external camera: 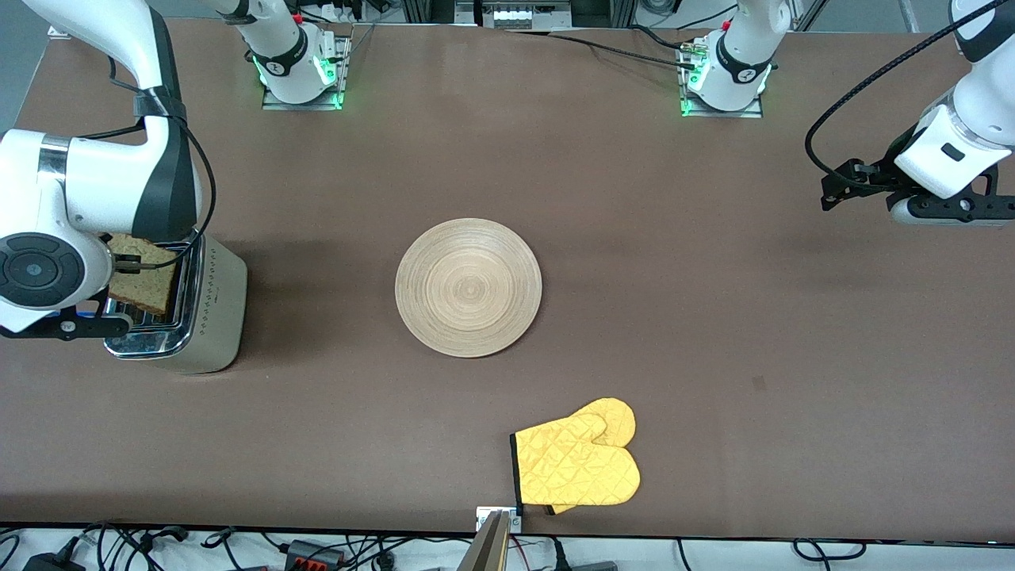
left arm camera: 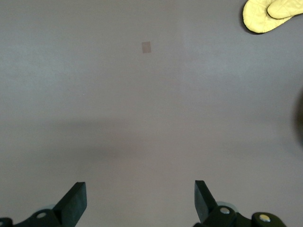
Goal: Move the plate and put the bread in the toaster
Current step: 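Lower the bread upright into a toaster slot with the right gripper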
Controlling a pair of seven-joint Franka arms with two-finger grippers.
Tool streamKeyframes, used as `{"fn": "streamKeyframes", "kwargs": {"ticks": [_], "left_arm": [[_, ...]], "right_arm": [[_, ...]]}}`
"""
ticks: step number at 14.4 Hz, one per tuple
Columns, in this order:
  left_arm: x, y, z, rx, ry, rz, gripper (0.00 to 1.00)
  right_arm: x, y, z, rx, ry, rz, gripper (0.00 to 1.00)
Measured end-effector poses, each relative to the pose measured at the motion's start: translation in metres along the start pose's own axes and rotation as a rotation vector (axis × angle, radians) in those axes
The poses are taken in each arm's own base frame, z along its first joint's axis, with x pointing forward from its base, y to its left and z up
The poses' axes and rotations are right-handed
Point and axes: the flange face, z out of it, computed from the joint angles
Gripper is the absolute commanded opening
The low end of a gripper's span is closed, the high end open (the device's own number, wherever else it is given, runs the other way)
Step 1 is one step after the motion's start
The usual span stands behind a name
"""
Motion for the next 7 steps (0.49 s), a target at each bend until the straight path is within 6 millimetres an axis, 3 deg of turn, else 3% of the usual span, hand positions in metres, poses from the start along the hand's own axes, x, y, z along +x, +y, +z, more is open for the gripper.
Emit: {"fn": "streamKeyframes", "kwargs": {"ticks": [7], "left_arm": [[-0.0008, -0.0003, -0.0004, 0.0, -0.007, -0.021, 1.0]], "right_arm": [[0.0035, -0.0051, 0.0012, -0.003, 0.013, -0.008, 0.0]]}}
